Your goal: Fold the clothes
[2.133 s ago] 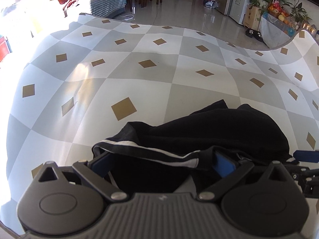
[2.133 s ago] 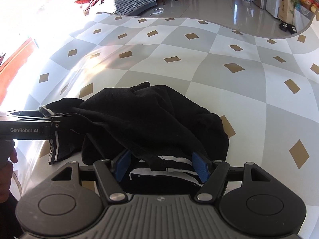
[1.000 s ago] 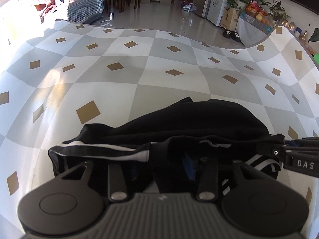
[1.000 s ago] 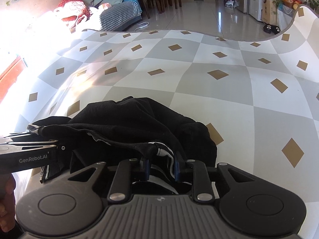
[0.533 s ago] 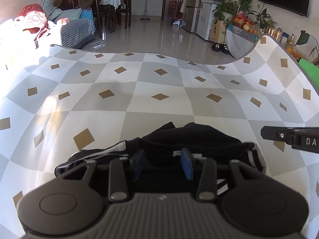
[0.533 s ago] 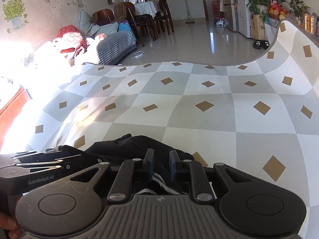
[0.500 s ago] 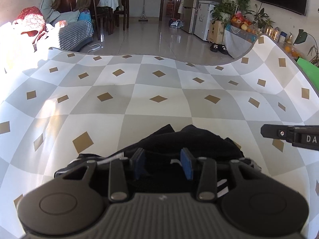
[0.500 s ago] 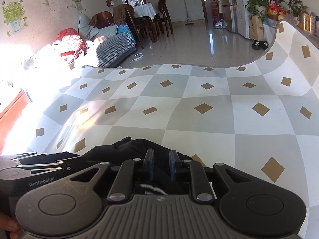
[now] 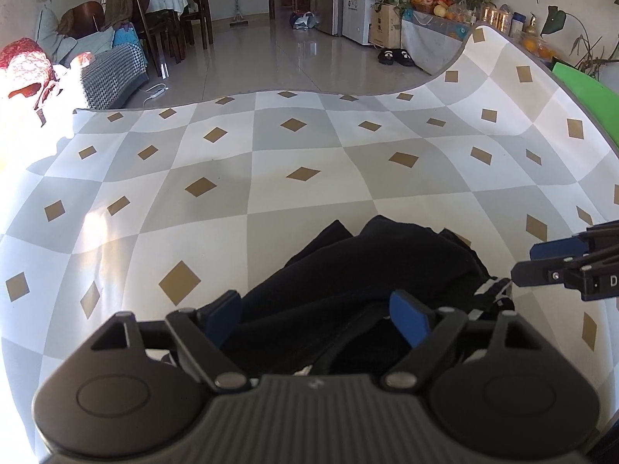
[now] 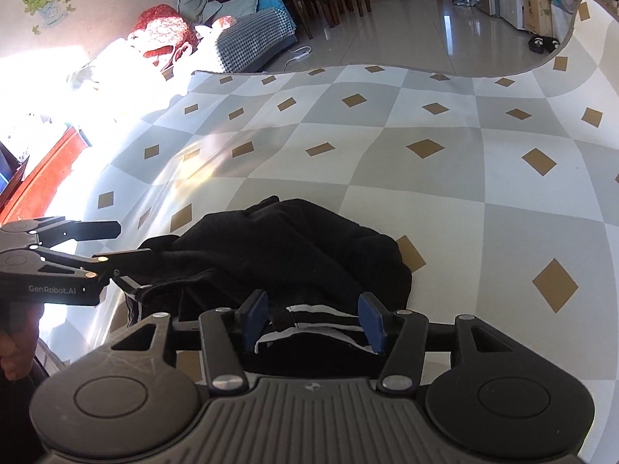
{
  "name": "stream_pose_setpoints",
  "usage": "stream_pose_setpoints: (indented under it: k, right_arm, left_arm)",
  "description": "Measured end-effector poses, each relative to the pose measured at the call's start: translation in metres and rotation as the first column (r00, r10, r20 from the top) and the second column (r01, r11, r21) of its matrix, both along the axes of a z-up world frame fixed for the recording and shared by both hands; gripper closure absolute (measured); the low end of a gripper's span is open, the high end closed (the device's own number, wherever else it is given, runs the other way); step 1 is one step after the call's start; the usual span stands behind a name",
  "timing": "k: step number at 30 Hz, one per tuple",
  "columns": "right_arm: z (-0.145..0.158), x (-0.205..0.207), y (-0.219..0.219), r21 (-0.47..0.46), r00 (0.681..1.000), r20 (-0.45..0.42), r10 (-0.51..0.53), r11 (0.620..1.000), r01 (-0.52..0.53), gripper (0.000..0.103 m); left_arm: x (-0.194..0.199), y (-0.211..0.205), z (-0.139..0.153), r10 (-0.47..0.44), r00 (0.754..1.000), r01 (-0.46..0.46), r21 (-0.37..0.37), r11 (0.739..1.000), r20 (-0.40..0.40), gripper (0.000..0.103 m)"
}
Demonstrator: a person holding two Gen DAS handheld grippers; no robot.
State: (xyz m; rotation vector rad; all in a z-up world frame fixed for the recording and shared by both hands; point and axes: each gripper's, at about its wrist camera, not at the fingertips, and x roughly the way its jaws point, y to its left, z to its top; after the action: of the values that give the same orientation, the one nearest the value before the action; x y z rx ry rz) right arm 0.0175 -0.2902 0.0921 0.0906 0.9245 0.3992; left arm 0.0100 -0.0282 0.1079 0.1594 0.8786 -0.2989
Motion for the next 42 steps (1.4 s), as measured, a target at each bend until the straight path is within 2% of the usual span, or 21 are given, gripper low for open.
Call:
stream_pose_setpoints:
  k: [6, 8, 13, 18, 27, 29, 30, 34, 35, 40, 42]
  right_arm:
    - [-0.014, -0.008, 0.015, -0.143, 0.99, -0.003, 0.142, 0.98, -0.141, 0.049]
    - [-0.017, -0.006, 0.02, -0.153, 0.988, -0.002, 0.153, 0.977, -0.151, 0.049]
    - [-0.025, 0.0, 0.03, -0.178, 0.984, -0.001, 0.179, 0.968, -0.176, 0.049]
    - [-0.033, 0.006, 0.041, -0.203, 0.979, -0.001, 0.205, 0.958, -0.201, 0.049]
    - [-0.046, 0.021, 0.046, -0.219, 0.98, -0.022, 0.197, 0.956, -0.198, 0.048]
    - [-0.05, 0.025, 0.047, -0.223, 0.981, -0.03, 0.19, 0.956, -0.191, 0.048]
    - [-0.05, 0.026, 0.047, -0.22, 0.982, -0.029, 0.184, 0.958, -0.186, 0.048]
    - [-0.052, 0.032, 0.046, -0.207, 0.986, -0.028, 0.164, 0.964, -0.166, 0.048]
    - [-0.052, 0.032, 0.045, -0.2, 0.988, -0.026, 0.155, 0.967, -0.157, 0.049]
    - [-0.046, 0.035, 0.043, -0.18, 0.993, 0.0, 0.121, 0.976, -0.119, 0.069]
    - [-0.04, 0.035, 0.042, -0.166, 0.994, 0.025, 0.107, 0.981, -0.102, 0.074]
  left_arm:
    - [-0.007, 0.011, -0.018, -0.069, 0.995, 0.073, 0.058, 0.996, -0.065, 0.01]
    - [-0.01, 0.011, -0.023, -0.112, 0.991, 0.117, 0.068, 0.991, -0.079, 0.006]
    - [-0.016, 0.0, -0.039, -0.203, 0.974, 0.214, 0.128, 0.968, -0.097, 0.005]
    - [-0.006, 0.002, -0.051, -0.21, 0.973, 0.224, 0.185, 0.957, -0.094, 0.005]
    - [0.012, 0.003, -0.067, -0.262, 0.958, 0.282, 0.22, 0.934, -0.113, 0.01]
    - [0.016, 0.001, -0.071, -0.261, 0.958, 0.281, 0.228, 0.932, -0.116, 0.014]
    - [0.019, 0.001, -0.072, -0.253, 0.959, 0.276, 0.223, 0.935, -0.125, 0.02]
    - [0.027, 0.005, -0.071, -0.22, 0.963, 0.244, 0.163, 0.956, -0.153, 0.04]
    - [0.028, 0.006, -0.069, -0.215, 0.965, 0.237, 0.146, 0.96, -0.152, 0.042]
    - [0.031, 0.007, -0.061, -0.171, 0.978, 0.184, 0.108, 0.977, -0.12, 0.058]
    - [0.033, 0.008, -0.055, -0.15, 0.984, 0.159, 0.095, 0.983, -0.097, 0.061]
